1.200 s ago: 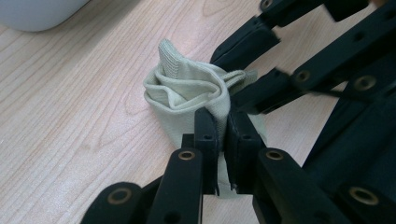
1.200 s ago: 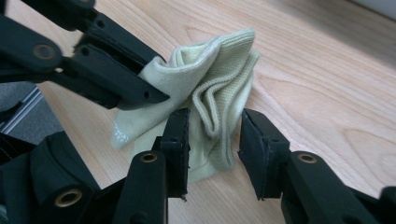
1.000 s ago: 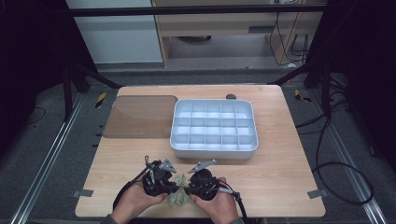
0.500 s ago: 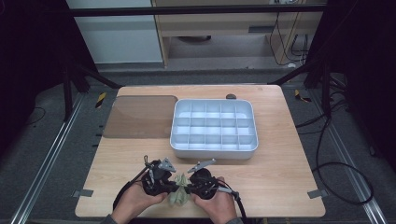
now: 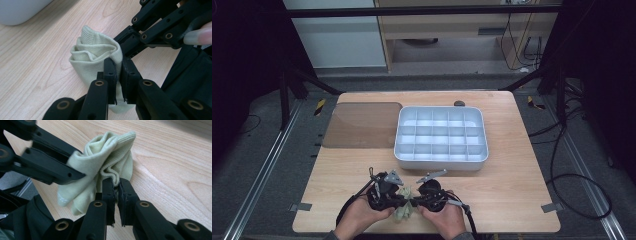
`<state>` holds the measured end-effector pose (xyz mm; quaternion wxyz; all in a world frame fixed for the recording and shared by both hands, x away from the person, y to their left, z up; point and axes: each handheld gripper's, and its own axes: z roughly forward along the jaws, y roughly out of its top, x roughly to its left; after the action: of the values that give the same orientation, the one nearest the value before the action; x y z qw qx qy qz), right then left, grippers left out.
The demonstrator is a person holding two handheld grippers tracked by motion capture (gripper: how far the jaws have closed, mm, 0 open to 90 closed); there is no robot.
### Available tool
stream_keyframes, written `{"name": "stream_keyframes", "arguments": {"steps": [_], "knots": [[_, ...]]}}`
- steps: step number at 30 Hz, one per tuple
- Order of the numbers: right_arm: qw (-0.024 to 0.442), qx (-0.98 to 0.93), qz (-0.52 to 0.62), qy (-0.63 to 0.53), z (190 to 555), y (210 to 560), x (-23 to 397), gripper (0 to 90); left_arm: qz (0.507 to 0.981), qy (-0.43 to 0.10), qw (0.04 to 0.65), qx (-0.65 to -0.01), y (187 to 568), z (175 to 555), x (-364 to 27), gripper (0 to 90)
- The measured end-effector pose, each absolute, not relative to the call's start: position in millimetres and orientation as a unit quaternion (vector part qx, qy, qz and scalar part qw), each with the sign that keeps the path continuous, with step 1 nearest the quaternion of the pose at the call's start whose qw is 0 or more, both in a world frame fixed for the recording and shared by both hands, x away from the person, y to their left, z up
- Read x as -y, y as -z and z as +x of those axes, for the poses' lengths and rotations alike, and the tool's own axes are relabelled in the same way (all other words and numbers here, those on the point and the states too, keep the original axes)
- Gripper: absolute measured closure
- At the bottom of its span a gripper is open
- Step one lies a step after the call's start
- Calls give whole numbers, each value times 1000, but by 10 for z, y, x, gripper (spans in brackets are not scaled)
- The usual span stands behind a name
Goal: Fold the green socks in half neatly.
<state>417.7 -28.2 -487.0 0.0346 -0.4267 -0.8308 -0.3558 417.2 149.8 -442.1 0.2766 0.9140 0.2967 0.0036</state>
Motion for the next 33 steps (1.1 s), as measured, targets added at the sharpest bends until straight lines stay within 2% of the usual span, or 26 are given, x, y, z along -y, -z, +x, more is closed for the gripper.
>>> {"name": "stream_keyframes", "arguments": {"steps": [5, 7, 16, 29, 33], "knots": [[37, 829, -425, 360, 4188, 4881, 300, 828, 918, -6, 270, -292, 4480, 4168, -1442, 831], [28, 829, -425, 362, 4185, 4854, 338, 759, 916, -5, 270, -295, 4496, 4177, -1436, 830], [8, 825, -436, 359, 4133, 4753, 534, 689, 914, -7, 271, -303, 4558, 4212, -1389, 822], [1, 820, -446, 360, 4156, 4757, 608, 659, 913, -12, 271, -305, 4606, 4231, -1289, 821], [-1, 818, -448, 362, 4158, 4742, 630, 644, 911, -11, 280, -303, 4593, 4223, -1284, 763]]}}
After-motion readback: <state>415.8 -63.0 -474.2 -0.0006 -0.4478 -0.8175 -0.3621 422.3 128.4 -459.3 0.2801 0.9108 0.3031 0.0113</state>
